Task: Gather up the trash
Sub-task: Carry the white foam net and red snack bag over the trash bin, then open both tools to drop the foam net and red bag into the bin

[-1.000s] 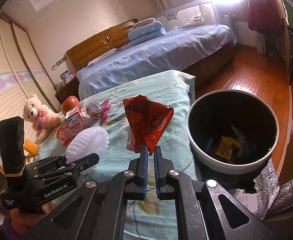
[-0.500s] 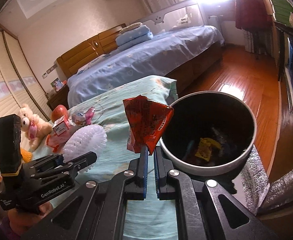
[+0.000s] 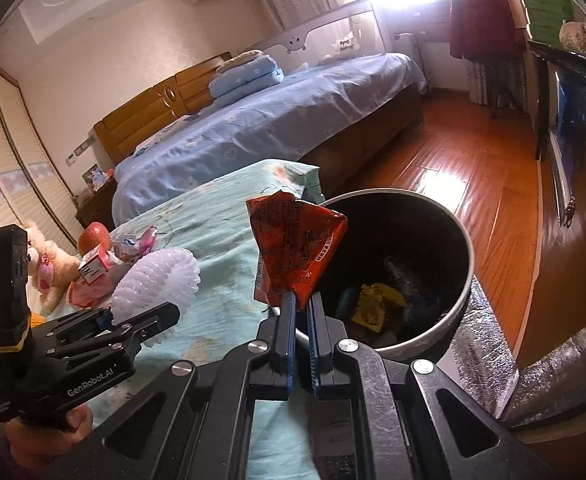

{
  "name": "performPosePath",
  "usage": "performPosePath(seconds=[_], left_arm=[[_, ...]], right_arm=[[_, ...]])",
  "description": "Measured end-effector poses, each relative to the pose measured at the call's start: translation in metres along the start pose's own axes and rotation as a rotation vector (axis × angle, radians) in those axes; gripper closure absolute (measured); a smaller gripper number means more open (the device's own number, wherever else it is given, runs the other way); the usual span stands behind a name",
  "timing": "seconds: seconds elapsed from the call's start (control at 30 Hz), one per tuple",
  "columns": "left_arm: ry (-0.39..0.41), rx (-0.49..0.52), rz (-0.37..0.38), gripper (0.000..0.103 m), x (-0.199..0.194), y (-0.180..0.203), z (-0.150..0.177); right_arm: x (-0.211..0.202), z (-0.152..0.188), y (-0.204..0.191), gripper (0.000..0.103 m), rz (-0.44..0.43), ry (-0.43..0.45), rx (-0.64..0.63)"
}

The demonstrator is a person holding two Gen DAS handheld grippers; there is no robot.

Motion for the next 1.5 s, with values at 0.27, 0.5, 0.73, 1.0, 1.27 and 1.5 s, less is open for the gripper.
performPosePath(seconds=[0.27,0.5,0.73,1.0,1.27,1.5], left_arm=[[-0.005,0.016,0.008,0.066,0.012,0.014,-0.01],[-0.021,0.021,0.03,0.066,0.025,0.027,-0.021],[-0.042,0.028,0.057,0.065,0.043,0.038,-0.035],[-0.052,0.049,0.059,0.065,0.065,0.056,-0.049],[-0.058,0.057,0.062,0.063,0.078,0.069,-0.055],[-0.054,0.054,0.068,0.06,0.08,0.072,-0.058]], right_arm=[[0.001,-0.005,0.016,0.098,0.027,0.002,0.01],[0.009,-0.011,0.033,0.098,0.053,-0.008,0.026],[0.016,-0.012,0.049,0.097,0.082,-0.022,0.039],[0.023,-0.016,0.068,0.097,0.105,-0.042,0.059],[0.026,-0.022,0.078,0.097,0.115,-0.045,0.073],[0.028,-0.025,0.083,0.096,0.118,-0.052,0.084]])
Point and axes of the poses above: each gripper's, at about its wrist camera, not at the fingertips, and x roughly the way its jaws point, y to its right, z to its underside, the point moved 6 cm from there along x, roughly the way its jaws point, and after that the axes turned 10 degrees about -z, right-handed, at the moved point
